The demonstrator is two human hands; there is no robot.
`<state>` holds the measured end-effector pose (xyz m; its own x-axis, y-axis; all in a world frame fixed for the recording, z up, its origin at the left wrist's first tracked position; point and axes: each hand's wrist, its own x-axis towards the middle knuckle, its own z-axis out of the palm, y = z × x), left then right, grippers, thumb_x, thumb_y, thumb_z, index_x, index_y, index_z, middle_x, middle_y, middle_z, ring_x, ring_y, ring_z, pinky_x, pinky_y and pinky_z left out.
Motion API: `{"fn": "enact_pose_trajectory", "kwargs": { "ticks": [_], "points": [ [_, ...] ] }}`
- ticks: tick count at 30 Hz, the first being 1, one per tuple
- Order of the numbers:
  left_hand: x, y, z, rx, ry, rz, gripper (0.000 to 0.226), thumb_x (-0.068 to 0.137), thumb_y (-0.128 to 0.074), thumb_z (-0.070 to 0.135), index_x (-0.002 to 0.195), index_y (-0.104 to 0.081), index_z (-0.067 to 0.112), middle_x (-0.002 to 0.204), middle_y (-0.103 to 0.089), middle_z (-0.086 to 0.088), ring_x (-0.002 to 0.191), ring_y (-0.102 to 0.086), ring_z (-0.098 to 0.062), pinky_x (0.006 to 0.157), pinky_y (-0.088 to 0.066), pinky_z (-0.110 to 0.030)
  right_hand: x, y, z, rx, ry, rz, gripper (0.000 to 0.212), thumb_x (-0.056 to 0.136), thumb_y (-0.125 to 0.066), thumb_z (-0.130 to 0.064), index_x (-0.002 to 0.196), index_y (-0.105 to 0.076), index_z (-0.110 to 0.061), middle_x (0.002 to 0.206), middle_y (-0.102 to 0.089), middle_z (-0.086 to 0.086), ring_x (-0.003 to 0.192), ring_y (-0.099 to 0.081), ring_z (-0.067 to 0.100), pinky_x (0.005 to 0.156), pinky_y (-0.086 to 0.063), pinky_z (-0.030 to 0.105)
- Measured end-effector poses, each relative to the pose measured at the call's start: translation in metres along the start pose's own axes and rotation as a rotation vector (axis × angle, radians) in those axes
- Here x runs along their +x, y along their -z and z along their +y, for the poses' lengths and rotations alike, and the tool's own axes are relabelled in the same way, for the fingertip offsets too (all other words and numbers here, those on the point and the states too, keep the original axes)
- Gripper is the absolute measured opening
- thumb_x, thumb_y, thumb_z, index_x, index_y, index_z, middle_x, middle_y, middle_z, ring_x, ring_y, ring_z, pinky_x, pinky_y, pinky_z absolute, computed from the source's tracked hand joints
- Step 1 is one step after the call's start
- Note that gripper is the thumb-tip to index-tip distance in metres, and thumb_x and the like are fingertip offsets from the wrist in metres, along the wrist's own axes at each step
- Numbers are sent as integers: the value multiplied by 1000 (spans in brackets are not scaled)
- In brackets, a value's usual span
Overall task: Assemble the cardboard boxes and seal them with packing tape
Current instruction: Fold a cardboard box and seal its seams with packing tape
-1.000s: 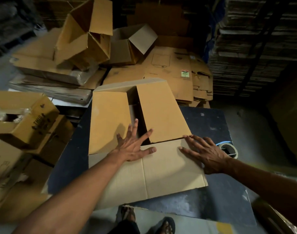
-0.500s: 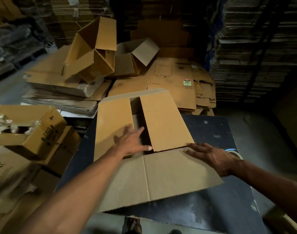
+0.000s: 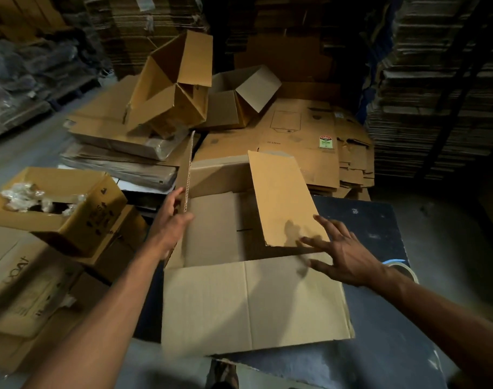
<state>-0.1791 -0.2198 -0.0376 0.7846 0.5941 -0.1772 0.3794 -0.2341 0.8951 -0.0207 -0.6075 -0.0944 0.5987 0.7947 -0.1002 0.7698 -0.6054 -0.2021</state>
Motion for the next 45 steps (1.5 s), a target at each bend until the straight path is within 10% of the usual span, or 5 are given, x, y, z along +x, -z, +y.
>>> {"fn": "enact_pose_trajectory", "kwargs": {
  "ticks": [10, 23, 32, 39, 45],
  "points": [
    [-14, -41, -19, 412, -67, -130, 88, 90, -63, 66, 161, -16, 45, 167, -23, 1, 146, -35, -31, 113, -37, -59, 46, -24, -44, -100, 14, -225, 77, 91, -26, -85, 151, -40, -40, 168, -23, -2, 153, -21, 28, 119, -25, 55],
    [-22, -100, -86, 1030, -129, -205, 83, 91, -17, 86, 159, -32, 40, 173, -3, -9, 160, 2, -29, 123, 5, -62, -30, -30, 26, -464, 229, -344, 155, 56, -83, -75, 155, 30, -39, 162, 41, 7, 148, 36, 37, 116, 19, 69],
    [-24, -90, -54, 892, 18, -357, 71, 98, -48, 70, 154, -47, 26, 166, -34, -6, 152, -32, -30, 122, -28, -50, -36, -20, 40, -165, 296, -319, 107, 83, -59, -70, 159, 12, -50, 170, 21, -7, 157, 15, 20, 118, -14, 44],
    [-31, -36, 74, 884, 365, -744, 105, 80, -24, 95, 137, -65, 18, 146, -57, -8, 133, -53, -32, 107, -43, -51, -10, 34, 22, 429, -88, -250, 85, 75, -43, -97, 126, -69, -33, 122, -73, 3, 103, -70, 26, 83, -60, 45],
    [-10, -2, 144, 1000, 239, -792, 83, 61, -67, 89, 102, -71, 17, 97, -71, -4, 93, -68, -24, 91, -56, -43, -5, 39, -19, 857, -437, -351, 93, 78, -60, -82, 149, -40, -27, 136, -52, 0, 120, -58, 27, 76, -65, 44]
  ]
}}
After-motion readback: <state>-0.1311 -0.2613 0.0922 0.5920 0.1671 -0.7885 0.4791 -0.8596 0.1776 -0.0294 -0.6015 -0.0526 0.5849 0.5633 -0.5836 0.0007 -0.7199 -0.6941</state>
